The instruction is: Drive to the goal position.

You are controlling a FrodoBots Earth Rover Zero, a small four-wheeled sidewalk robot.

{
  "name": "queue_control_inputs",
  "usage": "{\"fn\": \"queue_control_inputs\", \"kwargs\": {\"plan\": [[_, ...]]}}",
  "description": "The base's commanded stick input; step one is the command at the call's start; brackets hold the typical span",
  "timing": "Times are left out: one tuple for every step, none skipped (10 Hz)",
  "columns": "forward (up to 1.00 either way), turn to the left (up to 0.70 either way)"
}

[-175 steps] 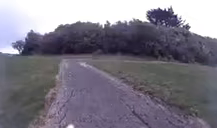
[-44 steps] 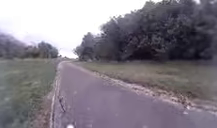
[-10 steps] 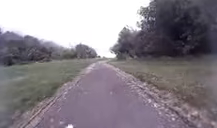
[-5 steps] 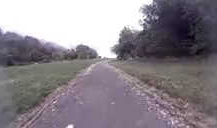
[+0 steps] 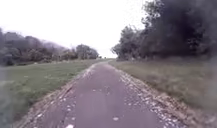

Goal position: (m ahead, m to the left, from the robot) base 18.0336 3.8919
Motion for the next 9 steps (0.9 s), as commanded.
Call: {"fn": "queue_control_inputs", "kwargs": {"plan": [[0.85,0.00],[0.85,0.00],[0.85,0.00],[0.85,0.00],[0.85,0.00],[0.85,0.00],[0.85,0.00],[0.85,0.00],[0.85,0.00]]}}
